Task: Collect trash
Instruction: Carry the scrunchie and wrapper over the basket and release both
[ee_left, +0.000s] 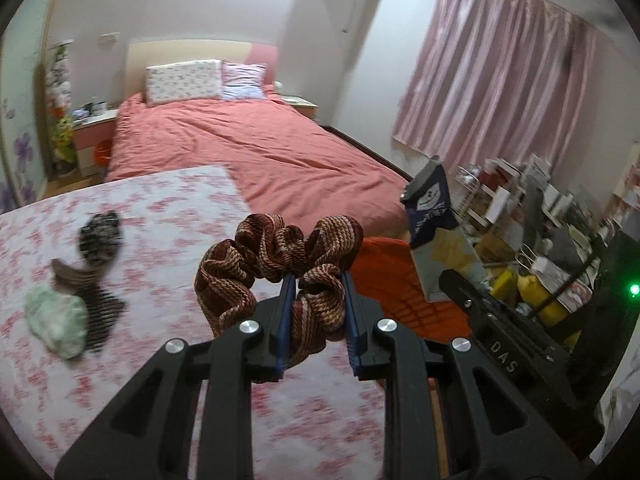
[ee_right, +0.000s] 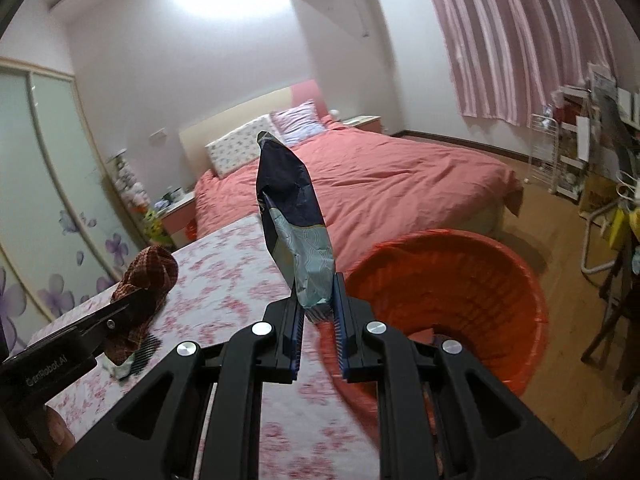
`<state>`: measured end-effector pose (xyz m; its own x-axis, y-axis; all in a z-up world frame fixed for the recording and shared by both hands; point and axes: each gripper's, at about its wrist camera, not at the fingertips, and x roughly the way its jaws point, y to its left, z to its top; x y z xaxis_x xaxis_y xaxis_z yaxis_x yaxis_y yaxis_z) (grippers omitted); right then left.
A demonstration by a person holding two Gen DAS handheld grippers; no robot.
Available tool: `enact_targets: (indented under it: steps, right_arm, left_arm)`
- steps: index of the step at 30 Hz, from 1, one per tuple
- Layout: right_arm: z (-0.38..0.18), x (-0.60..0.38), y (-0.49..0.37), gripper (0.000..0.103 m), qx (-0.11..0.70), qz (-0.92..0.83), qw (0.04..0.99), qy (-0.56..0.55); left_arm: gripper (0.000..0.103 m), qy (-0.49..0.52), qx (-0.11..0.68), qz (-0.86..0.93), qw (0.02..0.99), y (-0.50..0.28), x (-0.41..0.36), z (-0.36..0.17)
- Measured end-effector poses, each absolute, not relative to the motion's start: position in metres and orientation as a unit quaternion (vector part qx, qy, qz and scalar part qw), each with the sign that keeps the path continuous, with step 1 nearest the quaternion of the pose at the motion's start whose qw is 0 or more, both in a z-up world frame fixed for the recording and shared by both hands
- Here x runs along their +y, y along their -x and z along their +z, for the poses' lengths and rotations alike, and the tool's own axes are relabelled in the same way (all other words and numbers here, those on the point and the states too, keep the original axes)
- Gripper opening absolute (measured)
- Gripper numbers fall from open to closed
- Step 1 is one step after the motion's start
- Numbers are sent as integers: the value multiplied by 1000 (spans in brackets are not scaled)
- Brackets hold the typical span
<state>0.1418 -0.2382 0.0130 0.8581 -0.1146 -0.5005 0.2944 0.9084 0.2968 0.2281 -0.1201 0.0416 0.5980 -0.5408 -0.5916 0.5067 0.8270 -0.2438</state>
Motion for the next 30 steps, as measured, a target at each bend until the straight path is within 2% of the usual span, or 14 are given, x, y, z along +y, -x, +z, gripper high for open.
enact_targets:
  steps: [10, 13, 14, 15, 16, 18, 20, 23, 30]
  right_arm:
    - [-11, -286, -140, 14, 253, -163, 928, -218]
    - [-23, -303, -144, 15, 265, -171, 921, -230]
    - [-27, -306, -146, 15, 272, -168, 918, -233]
    - [-30, -308, -147, 17, 278, -167, 916, -235]
    - [-31, -310, -146, 20, 280, -169, 915, -237]
    - [-38, -311, -147, 36, 290, -171, 911, -237]
    - [-40, -310, -145, 46, 291, -174, 910, -238]
    - [-41, -305, -143, 47, 295, -174, 909, -239]
    - [-33, -297, -142, 63, 295, -166, 915, -220]
  left_arm:
    - [23, -7, 360, -358, 861, -237, -215, 17]
    - [29, -19, 376, -363, 852, -243, -240, 1]
    - [36, -20, 380, -360, 852, -246, -245, -4]
    - [43, -23, 387, -356, 850, -249, -249, -11]
    - [46, -24, 390, -352, 850, -251, -250, -16]
    - [51, -25, 400, -343, 850, -256, -250, -25]
    - [54, -26, 407, -332, 851, -260, -243, -31]
    - [58, -27, 409, -314, 857, -264, -227, -34]
    - [74, -44, 395, -238, 886, -266, -166, -33]
